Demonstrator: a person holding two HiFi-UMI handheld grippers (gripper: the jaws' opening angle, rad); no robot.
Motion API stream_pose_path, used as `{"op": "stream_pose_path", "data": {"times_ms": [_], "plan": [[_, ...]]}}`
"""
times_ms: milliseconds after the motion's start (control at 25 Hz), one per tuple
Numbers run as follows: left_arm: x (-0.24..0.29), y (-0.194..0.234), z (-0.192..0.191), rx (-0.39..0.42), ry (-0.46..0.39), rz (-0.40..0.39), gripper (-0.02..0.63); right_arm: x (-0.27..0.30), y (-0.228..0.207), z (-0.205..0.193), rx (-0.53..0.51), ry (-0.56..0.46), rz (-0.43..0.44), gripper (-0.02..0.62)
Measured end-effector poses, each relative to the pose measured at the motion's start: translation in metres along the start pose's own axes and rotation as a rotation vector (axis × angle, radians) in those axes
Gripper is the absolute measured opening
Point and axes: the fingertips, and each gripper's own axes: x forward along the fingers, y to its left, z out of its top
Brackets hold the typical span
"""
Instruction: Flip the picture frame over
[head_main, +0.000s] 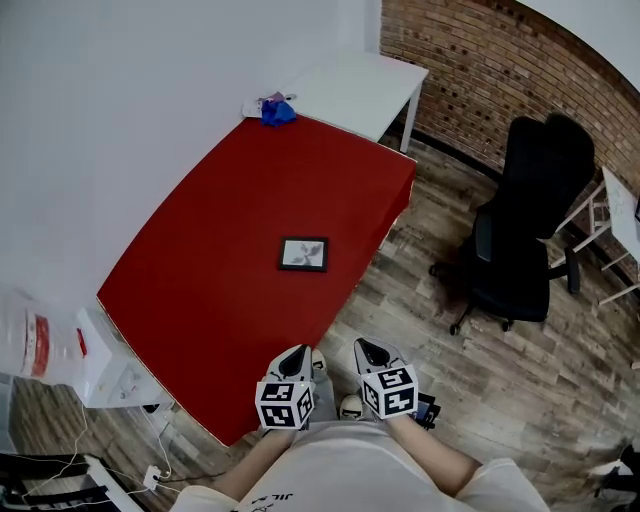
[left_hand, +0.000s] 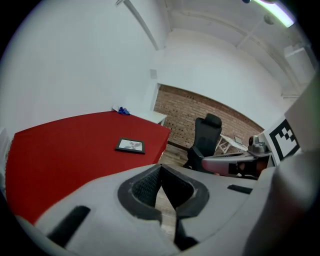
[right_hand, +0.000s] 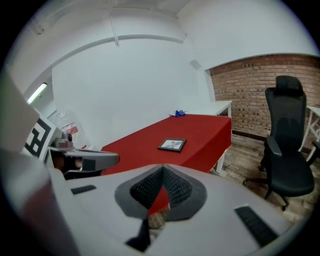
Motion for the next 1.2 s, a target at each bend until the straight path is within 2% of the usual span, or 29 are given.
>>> {"op": "stream_pose_path", "data": {"times_ms": [360, 640, 880, 1200], "plan": [[0.056, 0.051, 0.056, 0.014, 0.005, -0.045, 0.006, 0.069, -0.015, 0.056, 0.009, 0.003, -0.051, 0.005], [0.079, 0.079, 0.087, 0.039, 0.008, -0.084, 0.006, 0.103, -0.015, 0.089, 0.016, 0.002, -0.088, 0.005], [0.094, 0.084, 0.094, 0.046, 0.037, -0.093, 0.006, 0.116, -0.024, 0.097, 0.04, 0.007, -0.098, 0.005], [0.126, 0.075, 0.097, 0.044, 0.06, -0.063, 0.006, 0.13, -0.044, 0.103, 0.031, 0.025, -0.059, 0.005]]}}
